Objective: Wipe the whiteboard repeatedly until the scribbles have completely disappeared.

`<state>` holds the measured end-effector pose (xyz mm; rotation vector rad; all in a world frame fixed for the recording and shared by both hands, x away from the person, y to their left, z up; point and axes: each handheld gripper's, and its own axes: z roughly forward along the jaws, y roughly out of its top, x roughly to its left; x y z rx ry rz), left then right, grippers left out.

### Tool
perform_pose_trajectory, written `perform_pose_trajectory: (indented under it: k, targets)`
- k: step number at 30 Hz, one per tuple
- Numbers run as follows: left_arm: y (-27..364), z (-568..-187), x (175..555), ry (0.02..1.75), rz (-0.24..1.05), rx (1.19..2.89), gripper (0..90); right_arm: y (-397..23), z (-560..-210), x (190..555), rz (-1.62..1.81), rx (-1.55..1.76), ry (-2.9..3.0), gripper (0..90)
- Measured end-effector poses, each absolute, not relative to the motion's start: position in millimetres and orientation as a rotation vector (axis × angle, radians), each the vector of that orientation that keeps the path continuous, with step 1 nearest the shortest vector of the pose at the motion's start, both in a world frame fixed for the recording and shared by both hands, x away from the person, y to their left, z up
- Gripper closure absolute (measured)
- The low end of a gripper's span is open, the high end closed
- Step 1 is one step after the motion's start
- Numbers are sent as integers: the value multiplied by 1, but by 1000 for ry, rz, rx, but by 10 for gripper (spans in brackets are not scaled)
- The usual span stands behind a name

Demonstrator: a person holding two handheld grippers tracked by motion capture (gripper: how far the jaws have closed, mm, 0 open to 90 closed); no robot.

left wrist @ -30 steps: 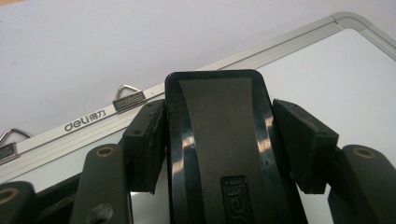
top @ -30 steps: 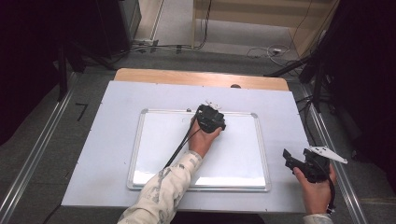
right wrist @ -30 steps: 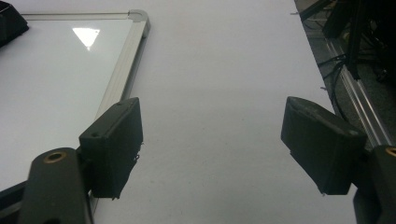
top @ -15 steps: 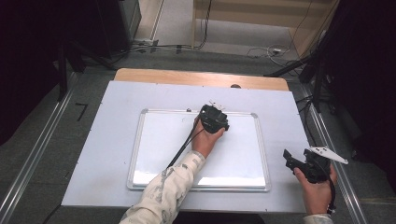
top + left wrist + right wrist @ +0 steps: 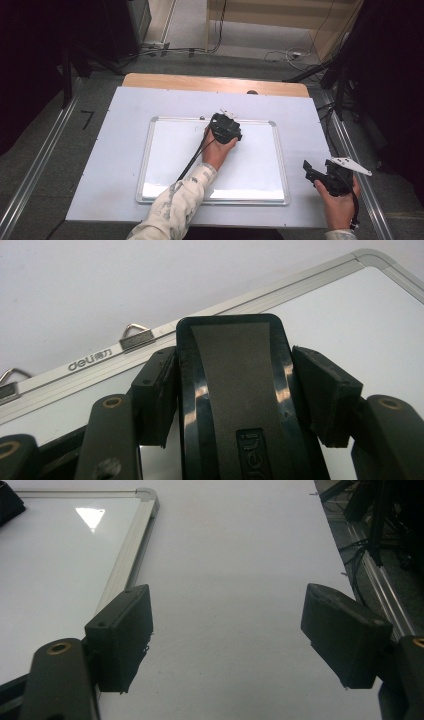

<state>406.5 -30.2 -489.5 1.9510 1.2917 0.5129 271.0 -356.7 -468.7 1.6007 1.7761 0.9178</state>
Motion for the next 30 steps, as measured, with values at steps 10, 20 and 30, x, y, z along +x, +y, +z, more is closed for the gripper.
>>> perform_pose_trajectory:
  k: [10, 20, 30]
  targets:
    - [-18, -490, 405, 1304, 517, 1941, 386, -357, -469, 271, 915, 1602, 1777, 192]
    - [-25, -489, 406, 1286, 522, 1961, 387, -355, -469, 272, 913, 1602, 1781, 192]
    - [-41, -488, 410, 1272, 522, 1987, 387, -355, -469, 272, 918, 1603, 1781, 192]
